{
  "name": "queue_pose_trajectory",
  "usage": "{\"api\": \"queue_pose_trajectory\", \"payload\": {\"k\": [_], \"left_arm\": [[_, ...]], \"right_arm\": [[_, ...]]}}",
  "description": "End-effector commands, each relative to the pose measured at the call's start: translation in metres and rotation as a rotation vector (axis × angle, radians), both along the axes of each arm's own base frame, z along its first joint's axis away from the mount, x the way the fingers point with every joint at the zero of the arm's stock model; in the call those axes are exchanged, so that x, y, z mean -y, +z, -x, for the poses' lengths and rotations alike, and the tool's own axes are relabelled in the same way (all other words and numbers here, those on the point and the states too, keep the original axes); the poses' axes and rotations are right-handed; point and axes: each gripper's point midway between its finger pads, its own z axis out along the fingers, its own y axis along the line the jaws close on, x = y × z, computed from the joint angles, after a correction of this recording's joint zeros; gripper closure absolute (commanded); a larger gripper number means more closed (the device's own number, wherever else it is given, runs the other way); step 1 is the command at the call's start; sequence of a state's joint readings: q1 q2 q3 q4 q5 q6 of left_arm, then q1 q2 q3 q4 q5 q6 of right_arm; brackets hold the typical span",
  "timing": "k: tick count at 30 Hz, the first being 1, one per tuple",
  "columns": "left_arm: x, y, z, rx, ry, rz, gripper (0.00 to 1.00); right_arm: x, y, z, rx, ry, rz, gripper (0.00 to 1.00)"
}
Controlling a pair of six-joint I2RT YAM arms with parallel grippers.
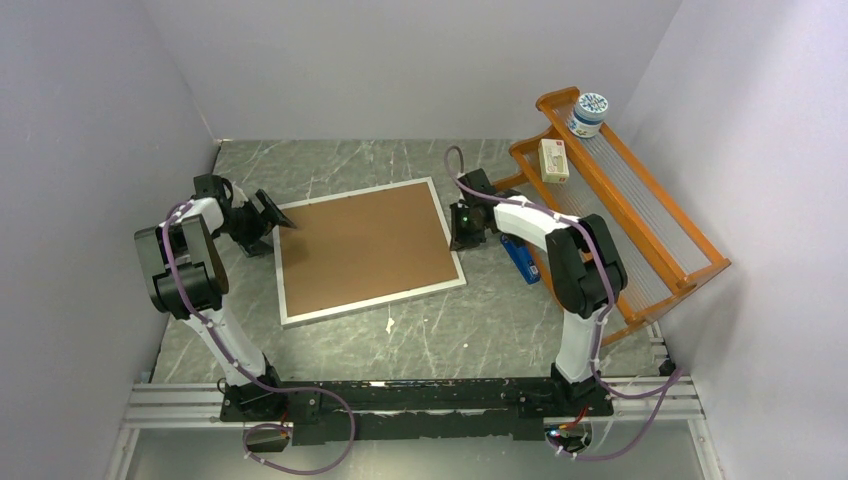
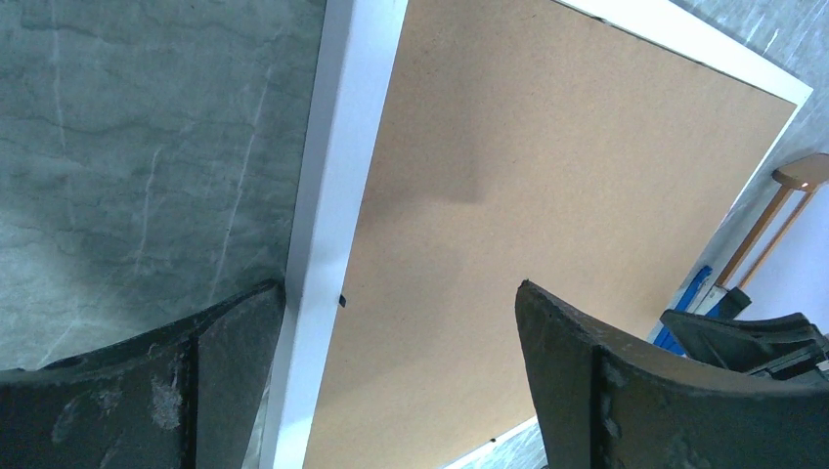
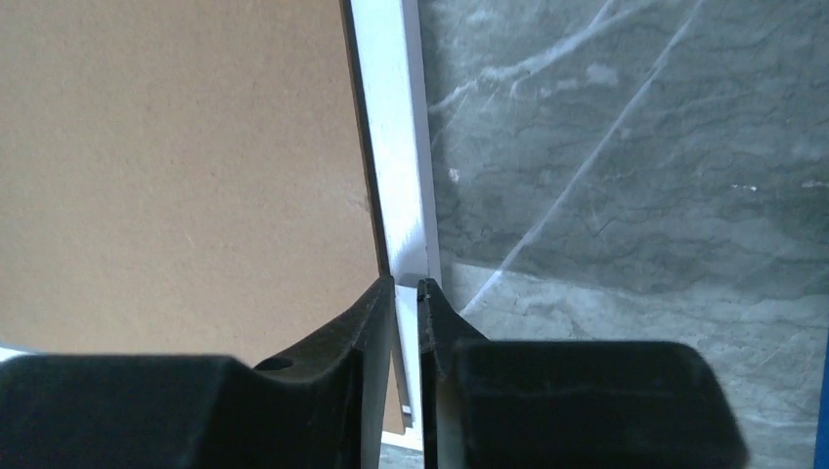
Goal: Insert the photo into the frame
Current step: Adjust the photo frame item on the photo frame.
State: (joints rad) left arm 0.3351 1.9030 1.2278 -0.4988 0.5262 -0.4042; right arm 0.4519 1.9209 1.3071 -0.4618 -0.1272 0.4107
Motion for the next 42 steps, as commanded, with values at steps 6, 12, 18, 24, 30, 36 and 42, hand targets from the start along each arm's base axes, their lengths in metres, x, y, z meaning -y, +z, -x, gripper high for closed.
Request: {"api": "queue_pose_trajectory", "payload": {"k": [6,12,18,24,30,36,42], "left_arm": [[0.017,-0.020,0.016,-0.068,-0.034,0.066,0.06],[0.021,-0.024,0.019,-0.079,-0.033,0.083,0.06],[0.024,-0.028,0.023,-0.094,-0.036,0.090,0.06],[0.027,-0.031,0.023,-0.106,-0.043,0.082,0.06],[0.032,-0.033,0.021,-0.113,-0.052,0.079,0.06],[0.031,-0.033,0.021,-0.117,-0.052,0.054,0.06],[0.028,-0.032,0.020,-0.115,-0.049,0.036,0.06]], "right_arm": [[-0.014,0.016,0.017,0.012,0.050,-0.102,0.85],[-0.026,0.005,0.032,-0.048,0.102,-0.178,0.87],[-0.040,-0.002,0.047,-0.111,0.173,-0.279,0.92],[-0.041,-0.013,0.052,-0.161,0.179,-0.325,0.92],[-0.016,-0.044,0.052,-0.131,0.184,-0.082,0.94],[0.011,-0.061,0.052,-0.063,0.184,0.200,0.91],[0.024,-0.066,0.047,0.006,0.184,0.428,0.82]]}}
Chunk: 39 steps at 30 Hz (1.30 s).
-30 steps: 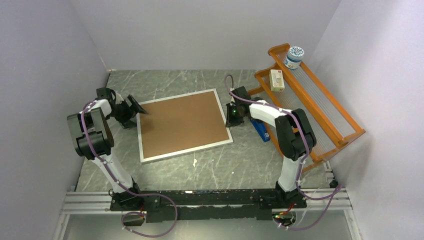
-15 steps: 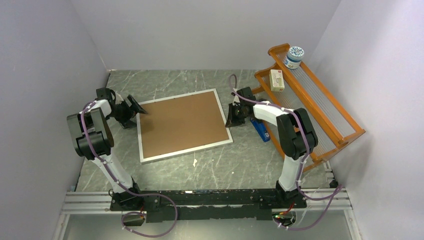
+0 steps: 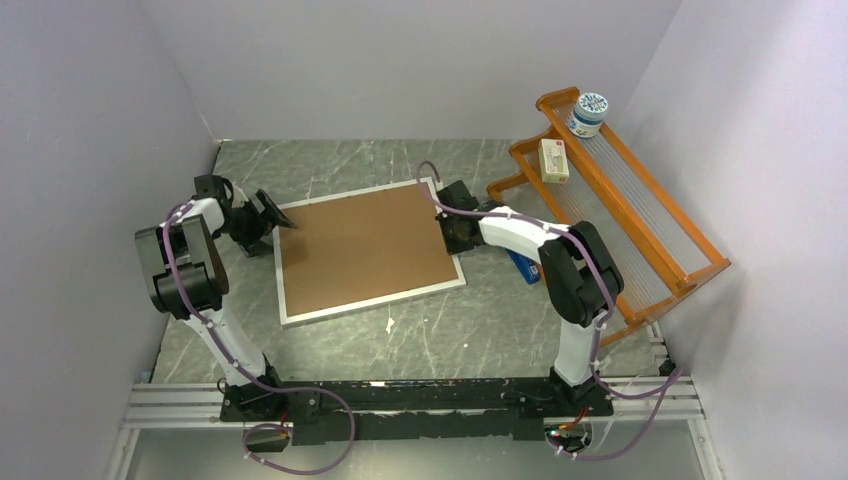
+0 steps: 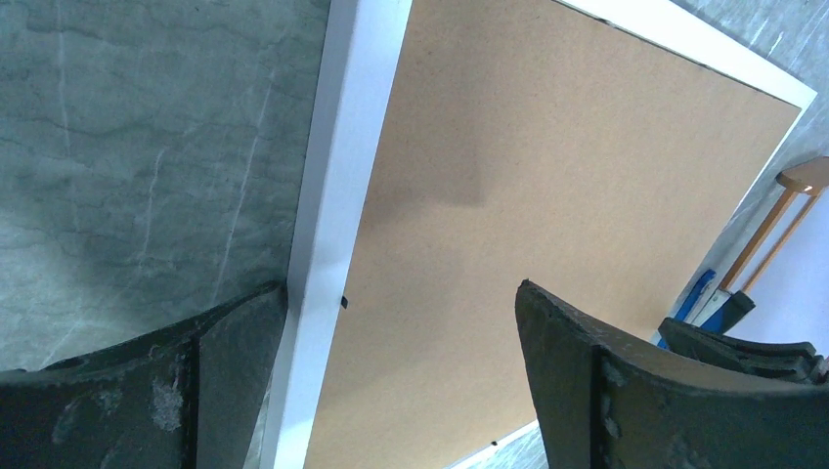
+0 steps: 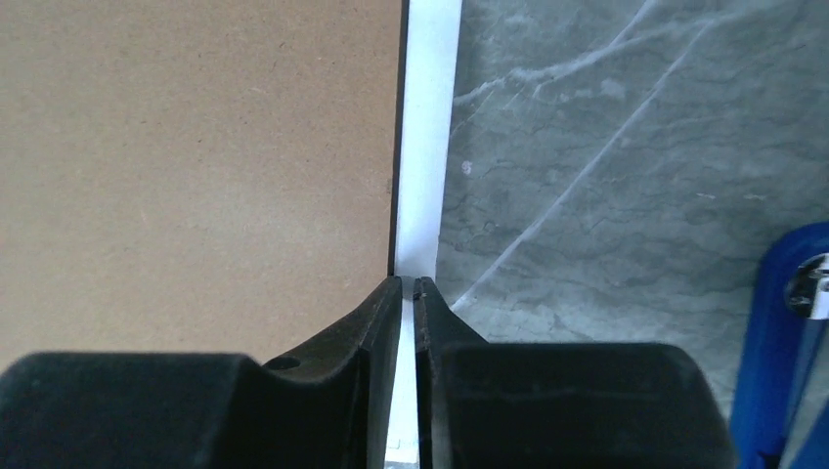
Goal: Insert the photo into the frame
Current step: Adjust the photo frame item on the photo frame.
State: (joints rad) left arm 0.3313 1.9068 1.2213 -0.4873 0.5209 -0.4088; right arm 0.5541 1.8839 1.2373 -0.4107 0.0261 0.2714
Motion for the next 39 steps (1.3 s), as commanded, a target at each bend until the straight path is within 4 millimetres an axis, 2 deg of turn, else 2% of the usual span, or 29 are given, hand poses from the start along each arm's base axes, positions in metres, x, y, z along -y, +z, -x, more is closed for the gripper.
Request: {"api": "queue_pose_trajectory", "payload": {"k": [1,5,10,15,19,22,27,32,34,36,39], "left_arm": [[0.027,-0.030,0.020,-0.113,-0.050,0.038,0.06],[0.025,-0.029,0.020,-0.110,-0.053,0.027,0.06],[0.025,-0.030,0.020,-0.109,-0.059,0.019,0.06],[0.024,-0.030,0.019,-0.105,-0.058,0.021,0.06],[0.024,-0.029,0.018,-0.097,-0.059,0.023,0.06],[0.025,-0.030,0.019,-0.102,-0.061,0.024,0.06],[0.025,-0.031,0.019,-0.102,-0.059,0.024,0.06],[0.023,-0.031,0.019,-0.108,-0.055,0.012,0.06],[0.022,-0.031,0.019,-0.107,-0.052,0.006,0.06],[0.021,-0.031,0.018,-0.106,-0.051,0.005,0.06],[0.021,-0.031,0.018,-0.107,-0.047,0.005,0.06]], "right_arm": [[0.031,-0.060,0.033,-0.090,0.007,0.294,0.80],[0.031,-0.049,0.025,-0.065,-0.037,0.279,0.75],[0.002,-0.009,0.008,-0.068,-0.014,-0.058,0.66],[-0.008,0.019,-0.005,-0.077,-0.002,-0.255,0.59],[-0.017,0.020,-0.001,-0.108,0.026,-0.330,0.53],[-0.015,0.017,0.000,-0.118,0.007,-0.339,0.51],[-0.012,0.012,0.000,-0.149,-0.014,-0.383,0.52],[-0.001,0.027,-0.011,-0.077,-0.062,-0.395,0.56],[0.002,0.035,-0.016,-0.047,-0.076,-0.409,0.52],[0.002,0.041,-0.019,-0.033,-0.088,-0.421,0.43],[0.002,0.041,-0.021,-0.039,-0.101,-0.422,0.39]]}}
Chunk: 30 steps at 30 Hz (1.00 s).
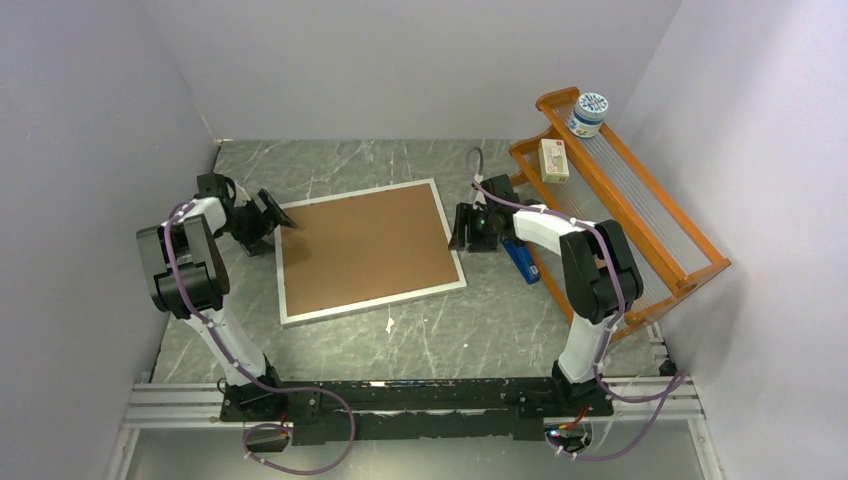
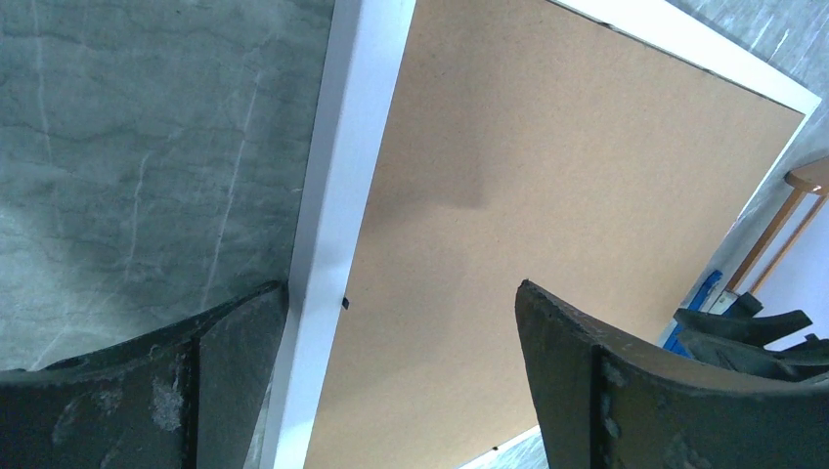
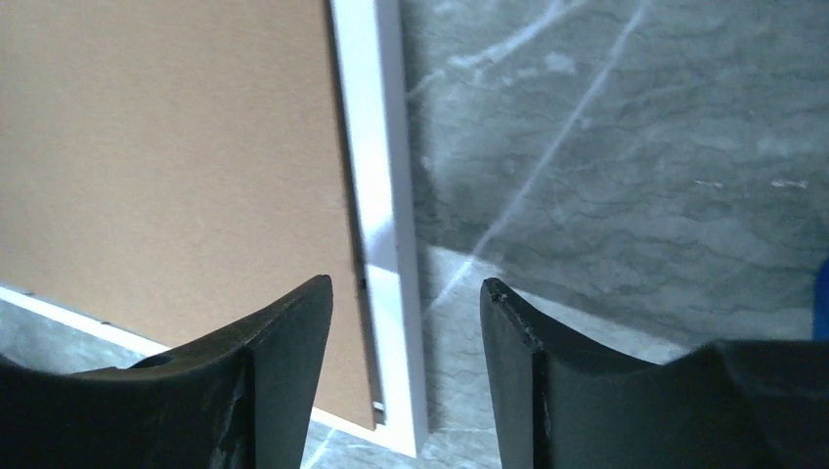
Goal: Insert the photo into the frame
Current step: Adjust the photo frame item on the photo frame.
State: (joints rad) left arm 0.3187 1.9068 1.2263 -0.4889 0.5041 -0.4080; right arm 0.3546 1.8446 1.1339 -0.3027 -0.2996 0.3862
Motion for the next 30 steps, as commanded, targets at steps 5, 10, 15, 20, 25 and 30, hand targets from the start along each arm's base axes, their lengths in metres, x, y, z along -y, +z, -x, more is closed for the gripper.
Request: {"api": "queue_pose_trajectory", "payload": {"k": [5,10,15,20,25,30], "left_arm": [[0.018,-0.031,0.019,-0.109,-0.034,0.021,0.06],[0.019,-0.032,0.019,-0.109,-0.034,0.026,0.06],[0.020,-0.034,0.020,-0.113,-0.038,0.031,0.06],[0.020,-0.035,0.020,-0.112,-0.037,0.037,0.06],[0.020,-0.034,0.020,-0.111,-0.038,0.035,0.06],[0.020,-0.034,0.020,-0.110,-0.039,0.033,0.06]], "right_arm": [[-0.021,0.039,-0.017,0.100,0.005,-0.112,0.38],[-0.019,0.018,-0.014,0.054,0.009,-0.077,0.41],[-0.018,0.001,-0.010,0.028,0.030,-0.033,0.50],[-0.018,-0.014,-0.004,0.005,0.048,0.022,0.61],[-0.019,-0.030,0.006,-0.027,0.086,0.077,0.67],[-0.016,-0.040,0.011,-0.037,0.106,0.144,0.71]]}}
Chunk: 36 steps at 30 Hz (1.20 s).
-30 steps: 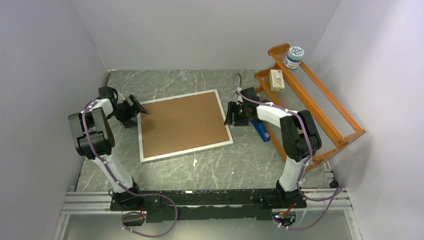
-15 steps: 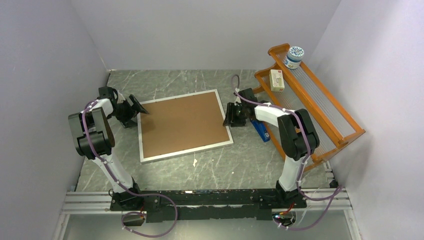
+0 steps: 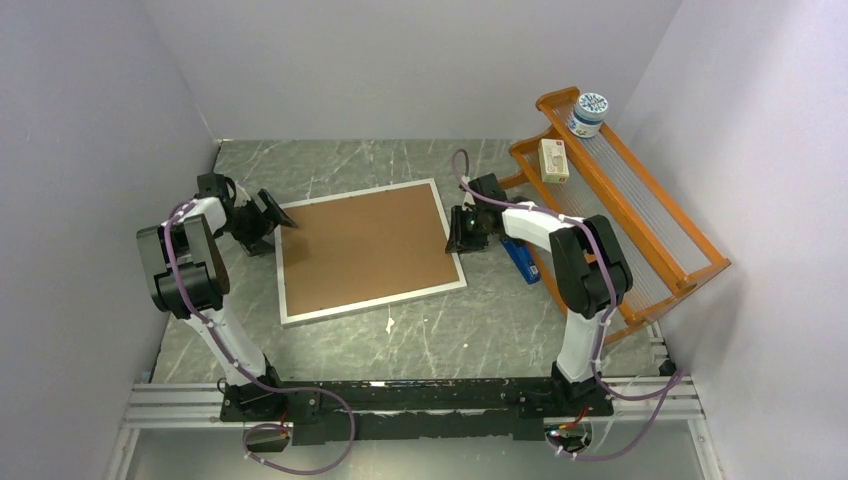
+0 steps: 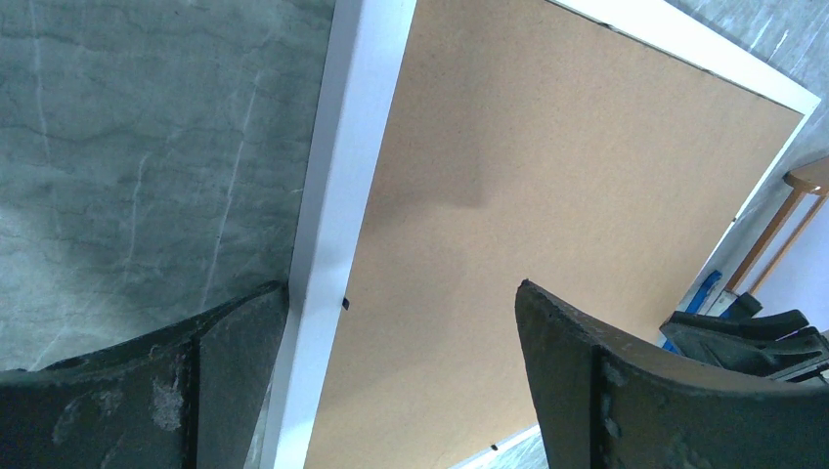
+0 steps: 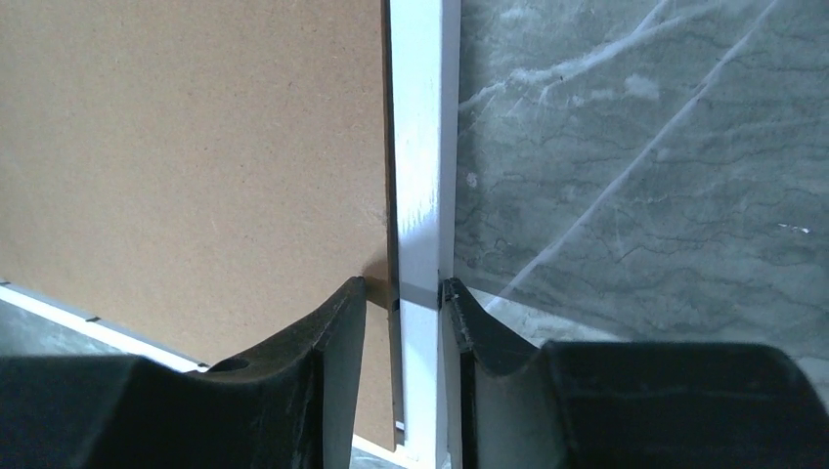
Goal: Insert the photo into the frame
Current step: Adjust the photo frame item on the photo frame.
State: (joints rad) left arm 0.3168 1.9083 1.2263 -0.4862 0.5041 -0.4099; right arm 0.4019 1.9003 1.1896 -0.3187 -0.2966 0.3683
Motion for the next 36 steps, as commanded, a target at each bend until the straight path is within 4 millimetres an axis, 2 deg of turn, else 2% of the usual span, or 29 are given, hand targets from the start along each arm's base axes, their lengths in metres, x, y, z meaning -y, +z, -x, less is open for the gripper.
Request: {"api": "queue_pose_trajectory", "payload": {"k": [1,3,9,14,20,30,36], "left_arm": [[0.019,-0.033,0.020,-0.109,-0.039,0.031,0.06],[0.019,-0.033,0.021,-0.112,-0.039,0.029,0.06],[0.018,-0.026,0.021,-0.100,-0.038,0.042,0.06],[0.017,-0.018,0.020,-0.084,-0.038,0.044,0.06],[0.015,-0.020,0.024,-0.093,-0.034,0.035,0.06],[0.017,-0.025,0.028,-0.103,-0.038,0.047,0.06],[0.022,-0.028,0.033,-0.109,-0.038,0.067,0.06]], "right_arm": [[0.004,-0.031,0.010,-0.025,0.038,0.131,0.71],[0.005,-0.021,0.002,-0.004,0.008,0.111,0.66],[0.005,0.032,-0.018,0.064,-0.095,-0.082,0.49],[0.003,0.051,-0.015,0.064,-0.097,-0.140,0.50],[0.003,0.047,-0.001,0.032,-0.094,-0.157,0.63],[-0.001,0.013,0.013,-0.061,-0.071,-0.169,0.75],[-0.008,-0.003,0.025,-0.118,-0.038,-0.187,0.91]]}}
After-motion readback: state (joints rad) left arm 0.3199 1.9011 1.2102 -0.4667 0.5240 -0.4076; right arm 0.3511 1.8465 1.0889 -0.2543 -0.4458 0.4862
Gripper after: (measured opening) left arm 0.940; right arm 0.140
